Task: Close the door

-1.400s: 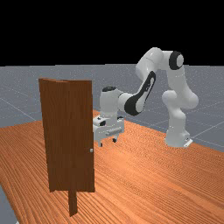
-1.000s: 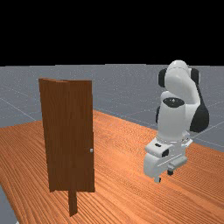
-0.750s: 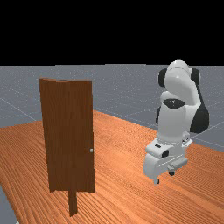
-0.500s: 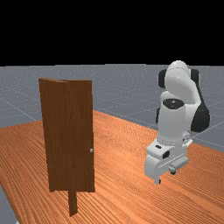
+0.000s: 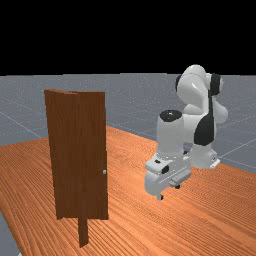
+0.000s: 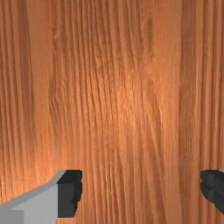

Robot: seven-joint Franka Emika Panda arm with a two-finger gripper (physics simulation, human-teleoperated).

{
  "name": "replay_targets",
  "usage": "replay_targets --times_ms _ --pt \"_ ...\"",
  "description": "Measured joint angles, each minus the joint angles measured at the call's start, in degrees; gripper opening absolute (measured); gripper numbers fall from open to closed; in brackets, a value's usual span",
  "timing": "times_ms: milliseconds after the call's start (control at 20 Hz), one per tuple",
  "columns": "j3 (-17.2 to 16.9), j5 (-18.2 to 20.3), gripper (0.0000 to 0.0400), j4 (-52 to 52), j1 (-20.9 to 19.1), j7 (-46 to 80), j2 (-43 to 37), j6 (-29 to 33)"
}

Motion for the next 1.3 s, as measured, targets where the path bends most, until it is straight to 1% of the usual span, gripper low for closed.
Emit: replay_targets --times_ms 150,200,250,300,350,400,550,600,650,700,750,900,950,1000,1100,1150,1200,1250,1300 --pt "0.11 -0.20 0.0400 0.85 0.06 -0.63 0.49 -0.35" --pt "-0.67 -0.72 0.0400 1.98 0.75 1.80 1.05 -1.42" --pt "-0.84 -1.03 0.0400 1.47 0.75 1.67 0.76 -1.38" --pt "-0.72 0.90 0.0400 -0.75 -0.10 3.24 -0.41 0.25" --pt "0.37 1.73 0.0400 9.55 -1.62 -1.99 4.75 -11.48" --pt "-0.61 0.37 0.0400 -1.95 -1.70 -1.10 -1.20 0.18" --pt "-1.40 1.15 0.0400 -3.98 -5.79 -6.23 -2.68 -2.04" --pt "-1.19 2.23 0.0400 6.16 -7.43 -9.06 2.50 -14.09" --pt "-1.71 1.78 0.0400 -1.21 -8.03 -9.46 -1.42 -7.37" --pt "-2.56 0.43 0.0400 -5.07 -8.05 -9.17 -3.46 -3.43" --pt "-2.24 0.94 0.0400 -5.93 -9.16 -11.60 -3.93 -2.80" --pt "-2.59 0.08 0.0400 -7.58 -11.06 -16.29 -4.90 -1.95" --pt "-4.36 -1.70 0.0400 -6.94 -9.96 -11.61 -4.59 -3.05" --pt "-2.95 -0.36 0.0400 -8.20 -11.89 -17.80 -5.27 -1.64" --pt "-2.83 -1.24 0.0400 0.37 -12.34 -21.31 -0.40 -4.97" --pt "-2.12 -2.00 0.0400 8.12 -11.58 -24.64 4.06 -8.11" --pt "-2.66 0.34 0.0400 9.67 -10.86 -16.67 5.22 -9.47" --pt "-2.00 -2.21 0.0400 20.92 -10.83 -26.63 11.32 -13.67" --pt "-2.25 -1.25 0.0400 19.26 -10.81 -22.76 10.43 -13.34"
